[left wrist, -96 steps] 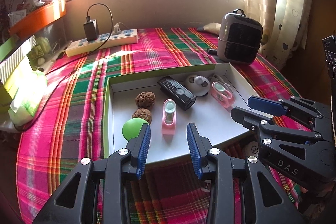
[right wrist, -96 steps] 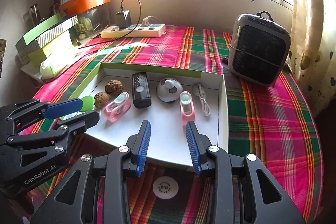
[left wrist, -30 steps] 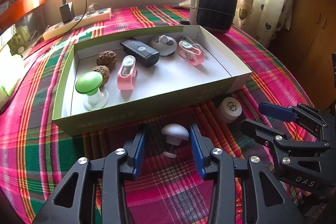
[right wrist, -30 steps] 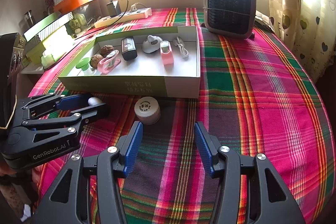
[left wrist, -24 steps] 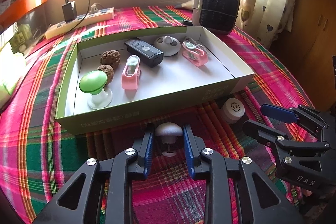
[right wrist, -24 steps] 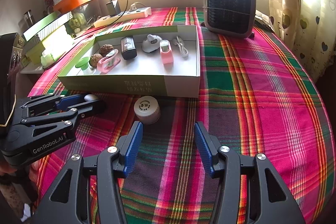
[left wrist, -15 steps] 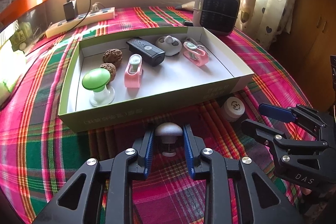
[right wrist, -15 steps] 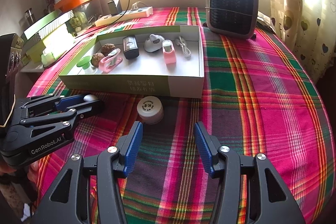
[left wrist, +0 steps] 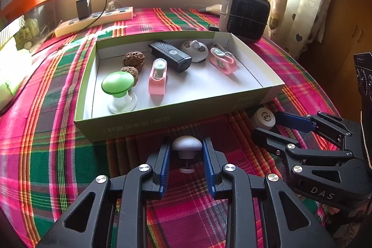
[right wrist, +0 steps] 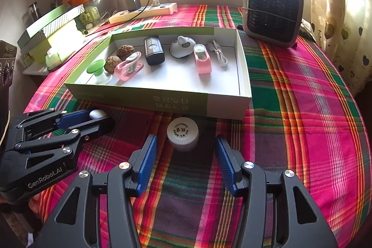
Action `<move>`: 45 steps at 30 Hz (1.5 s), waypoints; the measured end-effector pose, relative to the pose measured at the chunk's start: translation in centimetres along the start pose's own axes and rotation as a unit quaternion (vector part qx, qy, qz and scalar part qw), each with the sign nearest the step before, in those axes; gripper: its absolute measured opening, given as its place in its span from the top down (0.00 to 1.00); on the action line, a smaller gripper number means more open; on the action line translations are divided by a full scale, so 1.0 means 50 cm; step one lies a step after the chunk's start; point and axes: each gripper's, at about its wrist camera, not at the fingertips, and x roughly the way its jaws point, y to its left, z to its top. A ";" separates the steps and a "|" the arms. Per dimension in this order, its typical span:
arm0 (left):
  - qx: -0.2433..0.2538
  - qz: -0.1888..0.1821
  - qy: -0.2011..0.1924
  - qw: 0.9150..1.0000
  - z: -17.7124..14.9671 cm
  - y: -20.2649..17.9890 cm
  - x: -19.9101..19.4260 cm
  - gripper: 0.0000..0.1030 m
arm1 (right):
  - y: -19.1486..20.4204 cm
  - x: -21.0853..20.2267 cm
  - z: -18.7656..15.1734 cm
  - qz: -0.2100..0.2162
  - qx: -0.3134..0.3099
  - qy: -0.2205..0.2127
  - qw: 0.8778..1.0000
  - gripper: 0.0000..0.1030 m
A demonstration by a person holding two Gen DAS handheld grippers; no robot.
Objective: Organize objects
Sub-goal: 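Close right tool on the white round jar while left tool holds the mushroom toy, then carry the white mushroom toy in left tool over the box while right tool carries the jar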
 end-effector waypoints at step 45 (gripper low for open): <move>-0.004 -0.004 -0.001 1.000 0.000 0.005 -0.002 0.77 | 0.007 0.006 0.009 -0.021 -0.015 0.000 1.000 0.72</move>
